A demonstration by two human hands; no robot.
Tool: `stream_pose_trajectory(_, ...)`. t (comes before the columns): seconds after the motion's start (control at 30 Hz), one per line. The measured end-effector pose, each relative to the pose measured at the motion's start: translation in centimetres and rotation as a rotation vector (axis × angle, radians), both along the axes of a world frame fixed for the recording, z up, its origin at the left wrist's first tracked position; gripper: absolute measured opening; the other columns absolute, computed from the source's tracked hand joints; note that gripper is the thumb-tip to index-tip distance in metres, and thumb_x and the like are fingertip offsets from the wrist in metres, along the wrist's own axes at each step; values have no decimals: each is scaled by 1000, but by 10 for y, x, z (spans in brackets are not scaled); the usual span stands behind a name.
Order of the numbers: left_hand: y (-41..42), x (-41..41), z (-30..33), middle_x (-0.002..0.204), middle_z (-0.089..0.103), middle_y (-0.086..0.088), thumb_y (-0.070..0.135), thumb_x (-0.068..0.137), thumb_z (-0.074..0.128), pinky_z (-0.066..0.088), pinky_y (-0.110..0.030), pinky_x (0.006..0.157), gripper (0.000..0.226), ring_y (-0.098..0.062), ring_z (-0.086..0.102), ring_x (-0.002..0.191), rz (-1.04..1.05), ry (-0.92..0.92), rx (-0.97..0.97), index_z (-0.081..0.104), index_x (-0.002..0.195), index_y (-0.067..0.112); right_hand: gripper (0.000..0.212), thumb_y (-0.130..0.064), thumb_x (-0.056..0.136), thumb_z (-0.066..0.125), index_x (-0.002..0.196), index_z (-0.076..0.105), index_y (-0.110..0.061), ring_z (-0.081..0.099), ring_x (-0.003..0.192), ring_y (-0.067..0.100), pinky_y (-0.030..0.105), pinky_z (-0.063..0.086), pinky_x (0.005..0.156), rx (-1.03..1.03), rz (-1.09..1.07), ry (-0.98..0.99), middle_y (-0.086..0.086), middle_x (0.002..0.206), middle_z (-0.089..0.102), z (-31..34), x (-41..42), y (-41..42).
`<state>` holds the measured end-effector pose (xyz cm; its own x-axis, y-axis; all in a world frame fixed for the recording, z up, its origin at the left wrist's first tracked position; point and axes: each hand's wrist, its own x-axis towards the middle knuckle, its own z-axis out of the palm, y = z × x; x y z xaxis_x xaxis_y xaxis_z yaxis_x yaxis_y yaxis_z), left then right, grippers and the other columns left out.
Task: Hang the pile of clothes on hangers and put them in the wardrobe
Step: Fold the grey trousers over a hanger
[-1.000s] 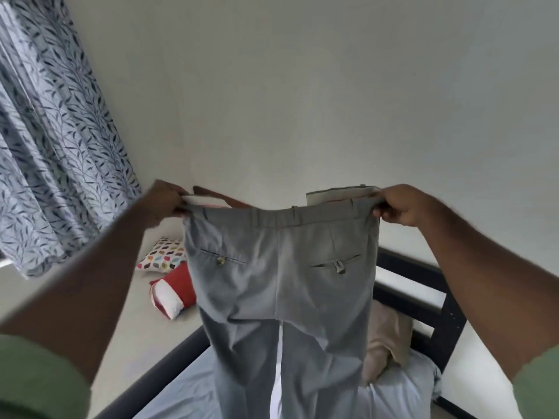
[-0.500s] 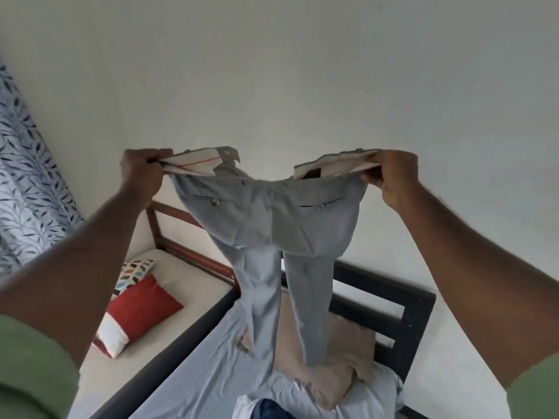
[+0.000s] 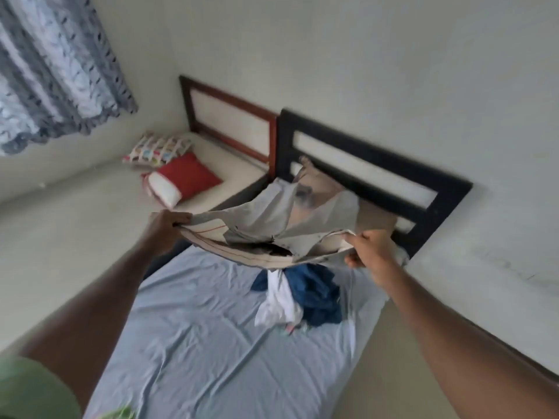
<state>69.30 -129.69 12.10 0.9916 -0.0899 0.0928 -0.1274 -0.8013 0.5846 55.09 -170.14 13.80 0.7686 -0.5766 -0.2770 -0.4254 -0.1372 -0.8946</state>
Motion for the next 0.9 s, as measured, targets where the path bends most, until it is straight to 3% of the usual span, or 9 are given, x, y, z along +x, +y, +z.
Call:
stream_pose_trajectory(0.13, 76, -80, -97, 118, 72, -14, -15, 86, 51, 44, -29, 96, 42, -32, 65, 114, 81, 165, 47, 77, 112, 4, 40, -25, 91, 75, 75, 62, 9, 67, 43, 25, 40, 59, 45, -16, 108, 173, 23, 63, 65, -111, -54, 81)
stream_pose_trajectory(0.4, 195, -217, -248, 97, 76, -20, -16, 79, 54, 48, -38, 77, 45, -42, 69, 93, 157, 355, 197, 80, 102, 11, 31, -24, 98, 63, 80, 67, 0, 70, 49, 30, 39, 61, 49, 30, 315, 411, 19, 61, 69, -273, -144, 200)
stream_pose_trajectory(0.53, 234, -271, -306, 112, 73, -17, -25, 70, 53, 52, -37, 96, 49, -36, 70, 106, 133, 345, 220, 77, 105, -1, 32, -28, 103, 55, 86, 66, -3, 69, 48, 26, 34, 59, 46, -28, 434, 461, 16, 68, 71, -328, -184, 244)
stream_pose_trajectory(0.7, 302, -317, -366, 109, 73, -22, -35, 54, 48, 54, -54, 96, 62, -40, 72, 101, 17, 375, 271, 77, 100, -6, 35, -36, 101, 58, 75, 59, -13, 66, 49, 18, 42, 59, 52, -139, 772, 495, 3, 67, 66, -395, -244, 297)
stream_pose_trajectory(0.77, 317, -336, -384, 110, 73, -23, -36, 51, 48, 55, -53, 94, 64, -40, 72, 99, 40, 380, 296, 77, 99, -6, 36, -44, 96, 61, 76, 55, -16, 64, 62, 18, 41, 55, 59, -245, 957, 532, -1, 68, 63, -424, -260, 312)
stream_pose_trajectory(0.83, 321, -355, -404, 119, 70, -22, -34, 58, 49, 52, -48, 98, 64, -41, 69, 106, 110, 444, 321, 76, 107, -3, 27, -48, 91, 65, 99, 65, -22, 66, 87, 20, 36, 55, 74, -299, 1210, 664, -2, 94, 69, -449, -273, 324)
stream_pose_trajectory(0.9, 313, -375, -429, 127, 66, -24, -26, 72, 54, 48, -46, 101, 59, -43, 63, 115, 197, 554, 326, 71, 121, 1, 42, -45, 90, 67, 129, 63, -29, 62, 114, 22, 34, 53, 94, -315, 1416, 813, -1, 125, 64, -469, -284, 328)
